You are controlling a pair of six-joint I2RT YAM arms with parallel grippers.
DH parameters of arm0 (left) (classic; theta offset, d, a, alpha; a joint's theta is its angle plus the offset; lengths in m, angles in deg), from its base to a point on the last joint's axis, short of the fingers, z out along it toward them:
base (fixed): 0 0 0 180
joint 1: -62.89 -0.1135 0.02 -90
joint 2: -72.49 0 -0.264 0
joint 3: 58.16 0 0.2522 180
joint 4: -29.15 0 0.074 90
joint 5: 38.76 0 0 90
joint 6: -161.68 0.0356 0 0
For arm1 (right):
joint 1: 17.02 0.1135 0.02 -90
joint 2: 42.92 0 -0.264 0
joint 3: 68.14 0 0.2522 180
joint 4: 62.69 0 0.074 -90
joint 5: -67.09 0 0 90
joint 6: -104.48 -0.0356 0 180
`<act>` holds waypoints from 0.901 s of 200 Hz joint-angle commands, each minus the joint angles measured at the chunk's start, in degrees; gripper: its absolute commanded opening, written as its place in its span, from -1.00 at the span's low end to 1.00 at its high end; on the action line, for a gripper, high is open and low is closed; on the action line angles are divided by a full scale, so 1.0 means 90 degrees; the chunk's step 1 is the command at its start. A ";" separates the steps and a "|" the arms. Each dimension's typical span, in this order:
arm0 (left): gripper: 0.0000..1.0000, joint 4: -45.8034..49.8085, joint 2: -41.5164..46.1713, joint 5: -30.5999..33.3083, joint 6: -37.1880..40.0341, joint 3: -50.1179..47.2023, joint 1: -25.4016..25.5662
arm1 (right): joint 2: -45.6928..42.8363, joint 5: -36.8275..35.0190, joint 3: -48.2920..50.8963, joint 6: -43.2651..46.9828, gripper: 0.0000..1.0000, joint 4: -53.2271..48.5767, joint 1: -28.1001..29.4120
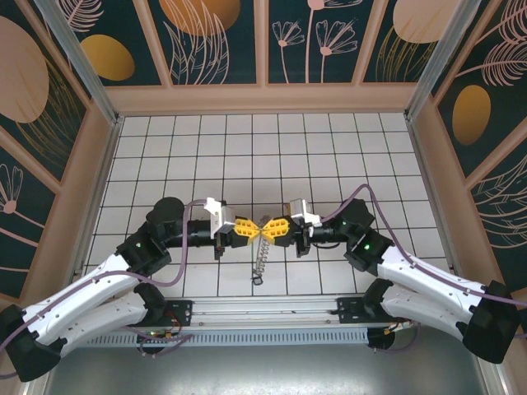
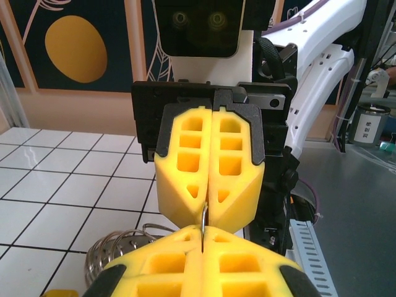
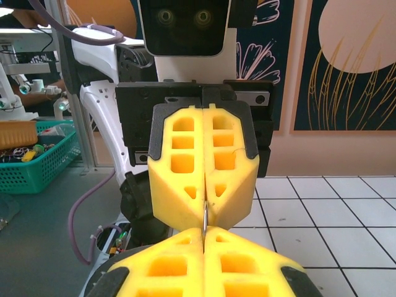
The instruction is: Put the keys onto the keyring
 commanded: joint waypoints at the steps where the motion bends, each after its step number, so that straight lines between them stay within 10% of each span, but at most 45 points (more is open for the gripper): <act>1: -1.00 -0.0384 0.0180 0.0085 -0.0023 -0.0118 0.0022 | -0.0153 -0.0143 0.0052 -0.0092 -0.93 0.0336 -0.0004; 26: -1.00 -0.0297 0.0250 0.0668 0.0010 -0.0165 0.0022 | -0.0232 -0.0592 -0.0034 -0.0106 -0.29 -0.0262 -0.0024; 63: -1.00 -0.0216 0.0256 0.1540 -0.0159 -0.0382 0.0017 | -0.0551 -0.1078 -0.0205 -0.0448 -0.01 -0.1348 -0.0519; 180: -1.00 -0.0370 0.0619 0.3305 -0.0837 -0.1194 0.0024 | 0.2969 -0.3456 -0.2078 -0.0686 -0.06 -0.5077 -0.2008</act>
